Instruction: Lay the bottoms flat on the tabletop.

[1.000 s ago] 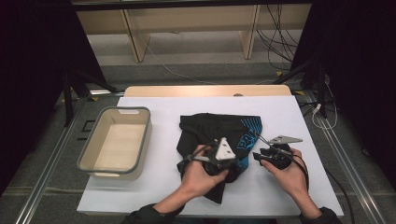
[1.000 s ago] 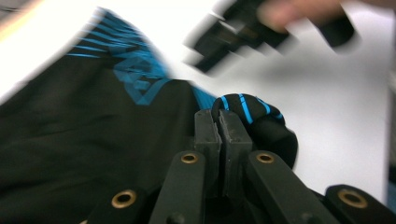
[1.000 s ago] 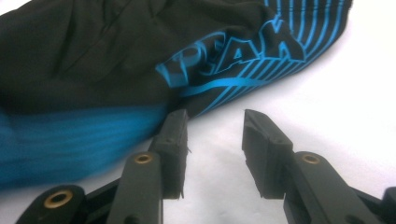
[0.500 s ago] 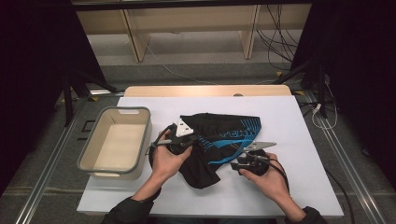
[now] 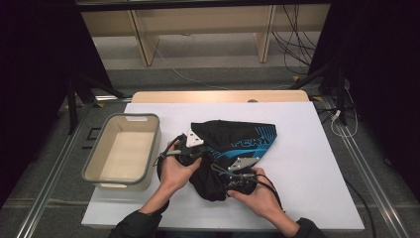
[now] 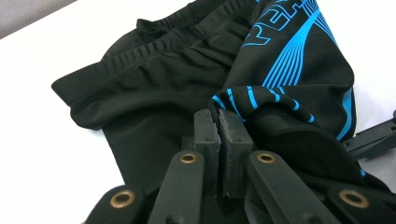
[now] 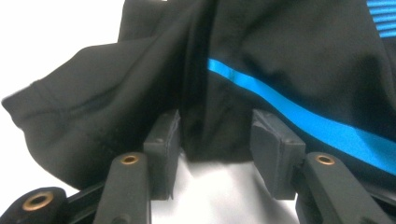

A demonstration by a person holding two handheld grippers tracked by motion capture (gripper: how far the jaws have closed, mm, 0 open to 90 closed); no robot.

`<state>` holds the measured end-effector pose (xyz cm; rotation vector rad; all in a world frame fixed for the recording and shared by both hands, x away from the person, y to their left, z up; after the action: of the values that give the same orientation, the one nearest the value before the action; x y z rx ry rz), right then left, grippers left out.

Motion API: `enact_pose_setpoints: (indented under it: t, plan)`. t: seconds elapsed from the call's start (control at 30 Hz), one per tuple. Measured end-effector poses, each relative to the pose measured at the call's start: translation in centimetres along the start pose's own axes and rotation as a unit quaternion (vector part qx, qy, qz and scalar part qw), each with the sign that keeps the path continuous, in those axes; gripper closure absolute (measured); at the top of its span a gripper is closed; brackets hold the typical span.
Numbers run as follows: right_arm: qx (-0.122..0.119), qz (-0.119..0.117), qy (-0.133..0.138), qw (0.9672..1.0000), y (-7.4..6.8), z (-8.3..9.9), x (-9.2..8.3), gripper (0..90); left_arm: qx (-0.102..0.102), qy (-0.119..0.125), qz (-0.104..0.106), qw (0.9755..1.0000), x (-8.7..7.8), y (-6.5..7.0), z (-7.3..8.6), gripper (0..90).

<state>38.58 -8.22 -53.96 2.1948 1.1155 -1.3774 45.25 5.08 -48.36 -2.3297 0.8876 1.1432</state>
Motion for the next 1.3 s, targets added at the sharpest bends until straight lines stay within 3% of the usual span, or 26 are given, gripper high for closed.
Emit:
enact_pose_setpoints:
  t: [0.07,0.13,0.2,0.33,0.43,0.57,0.7,0.93,1.1,1.3]
  plan:
    - [-0.024,0.029,-0.006,0.9993,-0.1,0.0,0.0,60.9,0.0,-0.001,0.001,1.0,0.0,0.0,0.0,86.3]
    - [-0.039,0.063,-0.011,0.9972,0.0,0.2,-0.1,76.8,0.001,0.0,0.001,1.0,0.0,0.1,0.0,86.2]
    - [-0.03,0.054,-0.012,0.998,0.3,0.4,-0.3,83.6,0.003,0.001,0.002,1.0,0.0,0.3,0.1,86.2]
    - [-0.016,0.033,-0.022,0.9991,1.0,1.2,-1.5,85.2,0.008,0.003,0.003,1.0,-0.2,0.5,0.0,86.2]
    - [-0.011,0.044,-0.024,0.9987,1.8,2.2,-2.9,85.2,0.027,0.008,0.012,0.9995,-0.5,1.4,-0.2,86.1]
    - [0.0,0.066,-0.032,0.9973,3.7,4.5,-5.1,85.2,0.057,0.016,0.039,0.9975,-0.7,3.6,-0.6,86.1]
    - [0.02,0.077,-0.033,0.9962,5.4,6.8,-7.1,85.2,0.097,0.012,0.072,0.9926,-0.6,6.4,-0.9,86.0]
    - [0.036,0.1,-0.049,0.9931,7.3,10.6,-9.7,85.1,0.168,-0.004,0.115,0.9791,0.1,11.2,-0.8,85.6]
    - [0.048,0.106,-0.051,0.992,7.9,12.2,-10.5,85.1,0.188,-0.018,0.13,0.9733,0.9,12.7,-0.2,85.4]
    - [0.063,0.105,-0.041,0.9916,8.2,12.7,-10.6,84.9,0.198,-0.03,0.138,0.9699,1.6,13.6,0.4,85.2]
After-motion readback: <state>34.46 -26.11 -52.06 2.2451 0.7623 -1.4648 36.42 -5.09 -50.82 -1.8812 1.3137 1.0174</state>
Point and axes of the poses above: each handheld gripper's, and its own axes: x roughly forward along the jaws, z roughly out of its underside, y roughly to its right, the point moved 7 cm from there along x, roughly forward along the jaws, and after that the axes turned 14 degrees about -y, right-handed, at the moved point
